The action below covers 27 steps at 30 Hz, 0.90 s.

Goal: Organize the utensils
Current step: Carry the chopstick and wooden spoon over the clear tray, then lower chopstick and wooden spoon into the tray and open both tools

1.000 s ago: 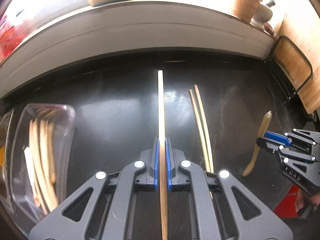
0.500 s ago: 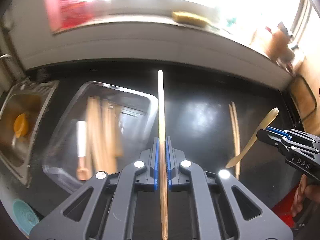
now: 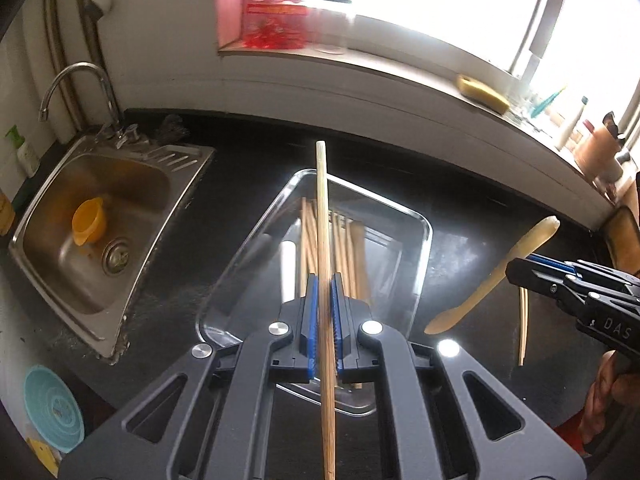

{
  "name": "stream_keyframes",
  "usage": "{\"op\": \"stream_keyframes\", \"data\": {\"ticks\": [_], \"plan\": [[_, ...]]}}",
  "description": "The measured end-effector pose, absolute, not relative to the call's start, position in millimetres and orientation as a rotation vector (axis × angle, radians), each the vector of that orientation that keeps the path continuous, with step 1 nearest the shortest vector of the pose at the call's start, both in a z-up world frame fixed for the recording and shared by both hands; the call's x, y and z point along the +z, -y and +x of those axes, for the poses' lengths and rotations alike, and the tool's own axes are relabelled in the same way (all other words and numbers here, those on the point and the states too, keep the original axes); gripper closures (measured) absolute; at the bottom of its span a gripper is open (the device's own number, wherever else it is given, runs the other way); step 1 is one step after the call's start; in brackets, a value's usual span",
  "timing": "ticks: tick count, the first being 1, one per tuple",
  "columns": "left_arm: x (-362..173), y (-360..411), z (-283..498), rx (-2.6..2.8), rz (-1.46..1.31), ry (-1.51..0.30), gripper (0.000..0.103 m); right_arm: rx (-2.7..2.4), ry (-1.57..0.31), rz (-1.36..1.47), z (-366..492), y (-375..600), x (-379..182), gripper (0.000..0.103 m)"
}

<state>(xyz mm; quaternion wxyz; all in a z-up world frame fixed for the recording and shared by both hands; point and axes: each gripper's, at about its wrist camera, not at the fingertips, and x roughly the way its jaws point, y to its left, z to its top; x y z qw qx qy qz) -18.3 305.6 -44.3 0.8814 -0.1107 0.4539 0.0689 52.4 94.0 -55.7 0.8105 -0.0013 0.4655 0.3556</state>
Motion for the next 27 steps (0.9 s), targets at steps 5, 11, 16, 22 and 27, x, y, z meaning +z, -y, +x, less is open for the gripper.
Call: {"op": "stream_keyframes", "data": {"ticks": [5, 11, 16, 22, 27], "plan": [[-47.9, -318.5, -11.9, 0.141, -0.247, -0.945, 0.097, 0.767, -1.001, -0.016, 52.0, -106.3, -52.9, 0.088], [-54.1, -324.3, -2.5, 0.122, -0.259, -0.954, 0.097, 0.768, -1.014, -0.027, 56.3, -118.6, -53.0, 0.089], [-64.7, -326.2, 6.8, 0.118, -0.273, -0.978, 0.097, 0.776, -1.055, -0.027, 62.0, -126.5, -58.2, 0.089], [-98.6, -326.3, 35.6, 0.100, -0.319, -1.045, 0.097, 0.787, -1.169, -0.044, 81.3, -143.4, -79.0, 0.089], [-122.7, -332.3, 63.5, 0.103, -0.349, -1.067, 0.097, 0.775, -1.247, -0.073, 113.6, -170.4, -102.4, 0.088]]}}
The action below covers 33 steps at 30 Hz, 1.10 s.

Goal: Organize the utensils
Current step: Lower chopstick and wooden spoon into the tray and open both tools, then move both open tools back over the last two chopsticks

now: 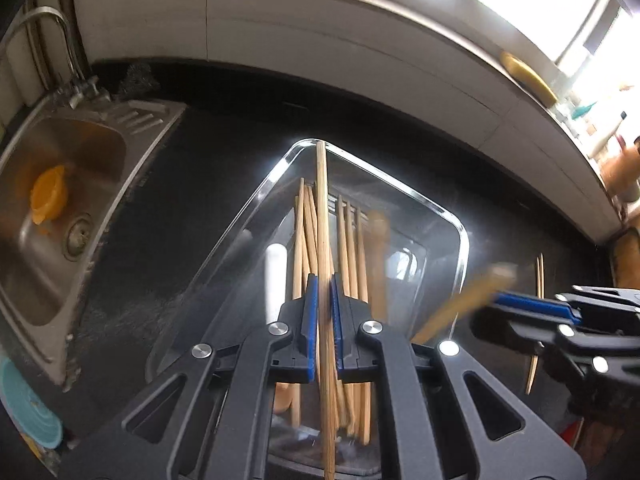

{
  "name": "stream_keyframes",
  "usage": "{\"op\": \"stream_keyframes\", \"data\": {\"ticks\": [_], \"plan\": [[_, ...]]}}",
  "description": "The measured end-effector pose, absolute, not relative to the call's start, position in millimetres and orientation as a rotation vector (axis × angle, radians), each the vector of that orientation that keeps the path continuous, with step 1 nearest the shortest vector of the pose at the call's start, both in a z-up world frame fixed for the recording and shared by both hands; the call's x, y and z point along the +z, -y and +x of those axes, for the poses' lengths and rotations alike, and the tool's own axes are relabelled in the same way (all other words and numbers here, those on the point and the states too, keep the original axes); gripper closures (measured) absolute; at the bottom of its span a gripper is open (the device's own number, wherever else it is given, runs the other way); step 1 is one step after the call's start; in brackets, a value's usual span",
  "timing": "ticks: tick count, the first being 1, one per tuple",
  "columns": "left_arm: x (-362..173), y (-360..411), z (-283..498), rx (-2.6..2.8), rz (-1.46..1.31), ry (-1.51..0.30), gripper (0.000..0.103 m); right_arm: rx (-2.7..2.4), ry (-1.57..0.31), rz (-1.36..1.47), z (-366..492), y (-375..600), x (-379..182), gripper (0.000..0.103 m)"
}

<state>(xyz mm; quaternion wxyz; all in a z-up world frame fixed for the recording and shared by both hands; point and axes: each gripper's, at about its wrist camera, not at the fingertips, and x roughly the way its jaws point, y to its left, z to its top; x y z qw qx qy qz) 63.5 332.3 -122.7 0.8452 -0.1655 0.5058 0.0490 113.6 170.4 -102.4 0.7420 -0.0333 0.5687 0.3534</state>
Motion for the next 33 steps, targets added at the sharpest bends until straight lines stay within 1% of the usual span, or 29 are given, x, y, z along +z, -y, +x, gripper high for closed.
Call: {"op": "stream_keyframes", "data": {"ticks": [2, 3, 4, 5, 6, 7, 10, 15, 19, 23, 28, 33], "plan": [[-133.3, -337.0, 74.4, 0.108, -0.351, -1.086, 0.096, 0.759, -1.282, -0.078, 132.7, -181.9, -112.0, 0.084], [-135.7, -338.6, 77.3, 0.115, -0.348, -1.094, 0.095, 0.735, -1.279, -0.075, 139.2, -183.2, -113.8, 0.067], [-136.7, -340.2, 78.4, 0.119, -0.348, -1.096, 0.087, 0.724, -1.271, -0.045, 147.1, -180.9, -112.8, 0.036], [-136.3, -343.4, 78.6, 0.123, -0.354, -1.089, 0.076, 0.709, -1.254, -0.022, 152.5, -176.6, -108.7, 0.026], [-133.9, -347.0, 76.0, 0.130, -0.364, -1.070, 0.036, 0.696, -1.234, -0.010, 155.3, -172.0, -104.2, 0.023], [-130.6, -349.8, 73.1, 0.145, -0.365, -1.051, 0.011, 0.693, -1.209, 0.013, 158.4, -164.4, -97.3, 0.023], [-117.1, -353.4, 61.3, 0.169, -0.344, -0.992, 0.010, 0.689, -1.177, 0.032, 161.9, -149.4, -84.9, 0.023], [-115.6, -357.1, 49.2, 0.200, -0.343, -1.011, 0.006, 0.686, -1.164, 0.049, 153.4, -133.8, -81.9, 0.023], [-115.0, -358.2, 41.1, 0.228, -0.344, -1.027, 0.006, 0.673, -1.147, 0.051, 142.8, -129.3, -84.5, 0.016], [-104.5, -352.5, 31.3, 0.244, -0.340, -1.011, 0.006, 0.650, -1.122, 0.037, 129.6, -117.6, -82.4, 0.016], [-88.7, -320.5, 22.5, 0.209, -0.311, -0.989, 0.006, 0.552, -1.037, 0.017, 109.3, -72.2, -74.1, 0.012], [-79.2, -256.5, 22.5, 0.123, -0.259, -0.969, 0.006, 0.392, -0.978, 0.040, 86.7, 10.4, -75.0, 0.012]]}}
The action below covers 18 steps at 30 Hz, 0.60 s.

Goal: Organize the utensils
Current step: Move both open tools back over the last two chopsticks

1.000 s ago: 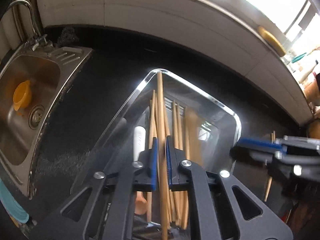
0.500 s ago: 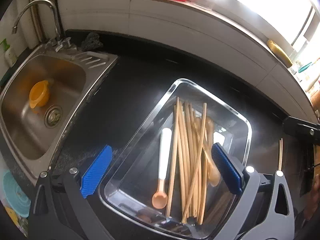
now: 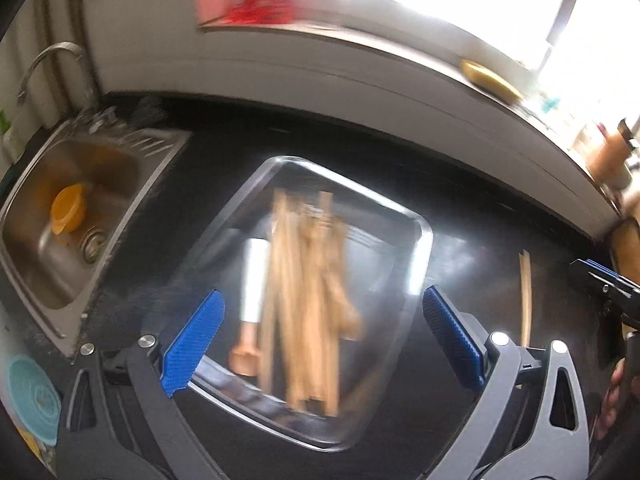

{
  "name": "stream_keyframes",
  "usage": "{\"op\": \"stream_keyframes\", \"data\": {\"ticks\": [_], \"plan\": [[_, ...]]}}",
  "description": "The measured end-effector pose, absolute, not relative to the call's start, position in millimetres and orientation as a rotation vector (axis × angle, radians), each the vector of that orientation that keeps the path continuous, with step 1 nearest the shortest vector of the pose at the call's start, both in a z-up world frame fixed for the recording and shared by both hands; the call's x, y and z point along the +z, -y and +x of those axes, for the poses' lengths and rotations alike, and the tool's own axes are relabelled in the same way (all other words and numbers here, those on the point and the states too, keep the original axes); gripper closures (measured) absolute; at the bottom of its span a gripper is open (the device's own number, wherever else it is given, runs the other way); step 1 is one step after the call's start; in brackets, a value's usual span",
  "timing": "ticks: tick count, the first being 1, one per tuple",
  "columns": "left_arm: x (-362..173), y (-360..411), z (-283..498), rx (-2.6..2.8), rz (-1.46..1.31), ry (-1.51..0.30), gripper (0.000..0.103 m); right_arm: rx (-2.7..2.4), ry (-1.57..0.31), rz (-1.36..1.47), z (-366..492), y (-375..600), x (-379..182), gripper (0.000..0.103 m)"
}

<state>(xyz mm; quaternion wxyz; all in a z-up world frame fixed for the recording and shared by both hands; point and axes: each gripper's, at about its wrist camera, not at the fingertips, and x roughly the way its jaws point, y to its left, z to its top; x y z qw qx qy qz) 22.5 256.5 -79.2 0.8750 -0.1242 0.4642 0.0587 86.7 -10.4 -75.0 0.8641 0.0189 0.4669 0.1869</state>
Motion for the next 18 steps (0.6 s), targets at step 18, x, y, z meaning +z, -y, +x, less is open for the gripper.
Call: {"op": "stream_keyframes", "data": {"ticks": [18], "plan": [[-89.4, -22.9, 28.5, -0.156, -0.100, -1.030, 0.006, 0.176, -0.990, 0.103, 10.4, 233.3, -96.8, 0.012]]}}
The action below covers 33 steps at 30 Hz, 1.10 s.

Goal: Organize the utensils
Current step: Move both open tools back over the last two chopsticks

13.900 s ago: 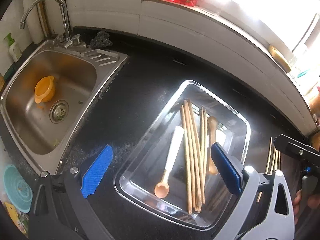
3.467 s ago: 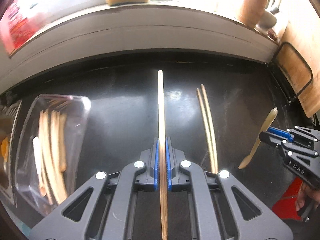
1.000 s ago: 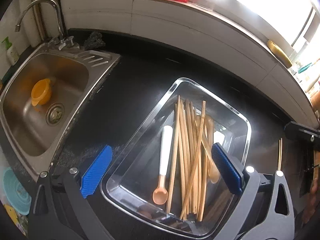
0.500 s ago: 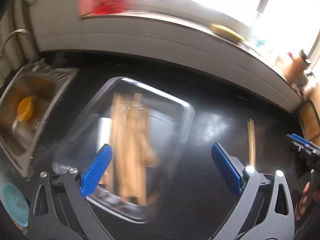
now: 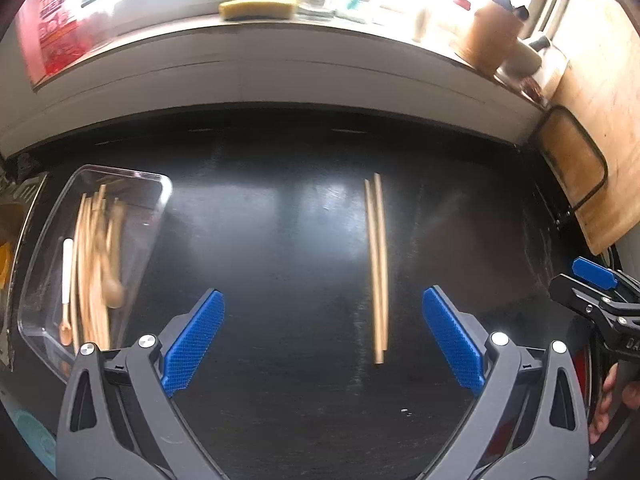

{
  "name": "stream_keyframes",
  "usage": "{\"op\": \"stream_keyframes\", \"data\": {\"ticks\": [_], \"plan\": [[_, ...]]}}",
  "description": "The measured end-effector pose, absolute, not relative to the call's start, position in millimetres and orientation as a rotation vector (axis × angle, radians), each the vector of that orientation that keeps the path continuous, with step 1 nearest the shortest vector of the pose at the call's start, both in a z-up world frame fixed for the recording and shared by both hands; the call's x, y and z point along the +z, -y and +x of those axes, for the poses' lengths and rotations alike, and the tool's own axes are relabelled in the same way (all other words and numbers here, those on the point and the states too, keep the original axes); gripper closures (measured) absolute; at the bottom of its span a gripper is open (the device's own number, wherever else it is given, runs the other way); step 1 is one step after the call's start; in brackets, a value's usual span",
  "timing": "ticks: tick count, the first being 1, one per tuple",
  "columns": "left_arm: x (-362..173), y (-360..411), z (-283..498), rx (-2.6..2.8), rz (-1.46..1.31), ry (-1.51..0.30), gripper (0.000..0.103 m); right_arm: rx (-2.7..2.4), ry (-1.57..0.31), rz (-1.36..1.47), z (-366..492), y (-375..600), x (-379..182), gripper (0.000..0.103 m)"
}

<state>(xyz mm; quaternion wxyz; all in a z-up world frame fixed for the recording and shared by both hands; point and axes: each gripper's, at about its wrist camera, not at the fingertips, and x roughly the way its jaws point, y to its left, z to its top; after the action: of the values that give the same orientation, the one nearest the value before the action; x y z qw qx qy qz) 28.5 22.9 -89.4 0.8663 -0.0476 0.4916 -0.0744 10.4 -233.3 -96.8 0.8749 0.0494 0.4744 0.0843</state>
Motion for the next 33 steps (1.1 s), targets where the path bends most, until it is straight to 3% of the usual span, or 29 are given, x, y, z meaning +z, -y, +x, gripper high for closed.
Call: {"op": "stream_keyframes", "data": {"ticks": [9, 21, 33], "plan": [[-105.1, 3.8, 41.8, -0.160, -0.047, -1.061, 0.006, 0.193, -0.989, 0.107, 10.8, 246.5, -98.4, 0.012], [-198.1, 26.9, 104.2, -0.148, 0.057, -1.164, 0.006, 0.152, -1.005, 0.121, 27.2, 255.2, -103.6, 0.012], [-223.2, 24.8, 136.5, -0.216, 0.169, -1.160, 0.006, 0.105, -1.059, 0.130, 72.7, 246.5, -123.3, 0.012]]}}
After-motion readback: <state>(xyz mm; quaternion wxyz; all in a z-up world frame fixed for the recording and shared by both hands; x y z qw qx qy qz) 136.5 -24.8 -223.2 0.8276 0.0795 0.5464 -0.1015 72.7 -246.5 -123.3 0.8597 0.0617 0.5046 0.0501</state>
